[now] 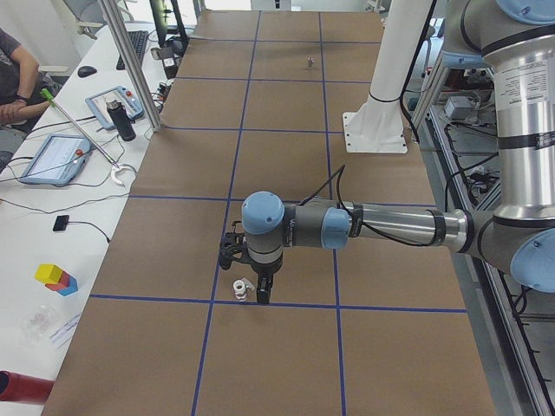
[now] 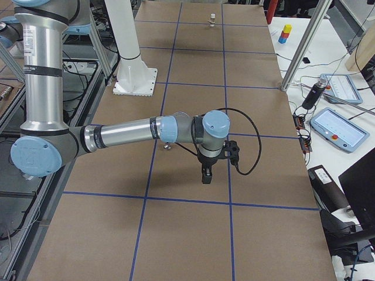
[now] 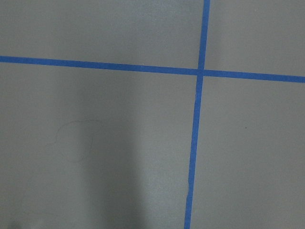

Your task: Assemble PPR valve and pipe with both arms

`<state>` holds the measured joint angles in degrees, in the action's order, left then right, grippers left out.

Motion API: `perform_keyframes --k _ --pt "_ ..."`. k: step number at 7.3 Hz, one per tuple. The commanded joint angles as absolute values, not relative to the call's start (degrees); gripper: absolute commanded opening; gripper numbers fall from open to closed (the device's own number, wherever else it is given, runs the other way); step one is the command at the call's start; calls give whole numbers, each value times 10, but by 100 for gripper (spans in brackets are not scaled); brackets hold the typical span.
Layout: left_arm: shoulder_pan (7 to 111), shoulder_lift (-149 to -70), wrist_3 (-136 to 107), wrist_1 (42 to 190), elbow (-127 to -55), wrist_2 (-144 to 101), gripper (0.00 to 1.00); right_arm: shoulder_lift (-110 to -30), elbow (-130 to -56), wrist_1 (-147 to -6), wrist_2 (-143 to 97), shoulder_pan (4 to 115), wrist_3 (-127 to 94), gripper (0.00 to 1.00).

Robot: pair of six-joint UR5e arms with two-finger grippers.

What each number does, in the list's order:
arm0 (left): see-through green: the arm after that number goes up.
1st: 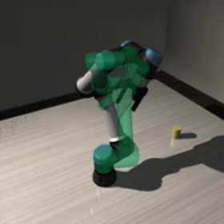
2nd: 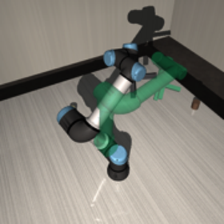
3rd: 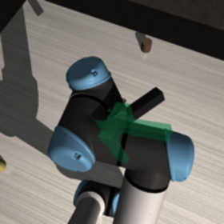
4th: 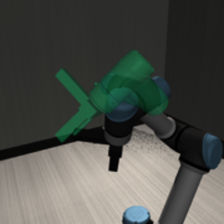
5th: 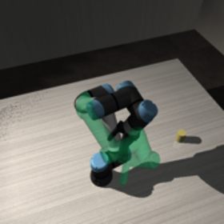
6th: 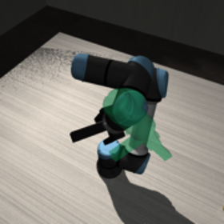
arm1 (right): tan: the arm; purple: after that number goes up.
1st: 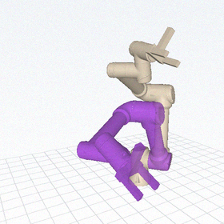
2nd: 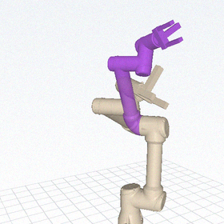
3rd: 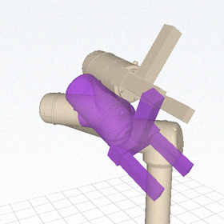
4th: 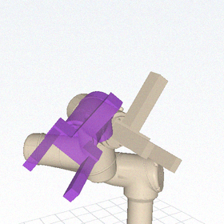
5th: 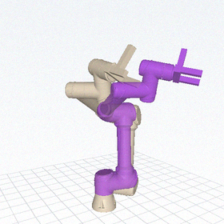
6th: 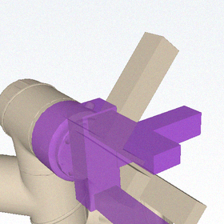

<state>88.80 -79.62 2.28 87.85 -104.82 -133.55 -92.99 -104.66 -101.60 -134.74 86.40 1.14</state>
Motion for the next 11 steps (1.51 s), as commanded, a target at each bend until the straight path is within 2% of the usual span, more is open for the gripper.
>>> perform_keyframes --k 1,11 --pt "889 -796 22 880 -1051 -1337 100 -930 -1047 -1016 -1347 864 11 99" --pt "895 -795 14 901 -1058 -1339 100 -930 -1047 -1015 -1346 864 17 99"
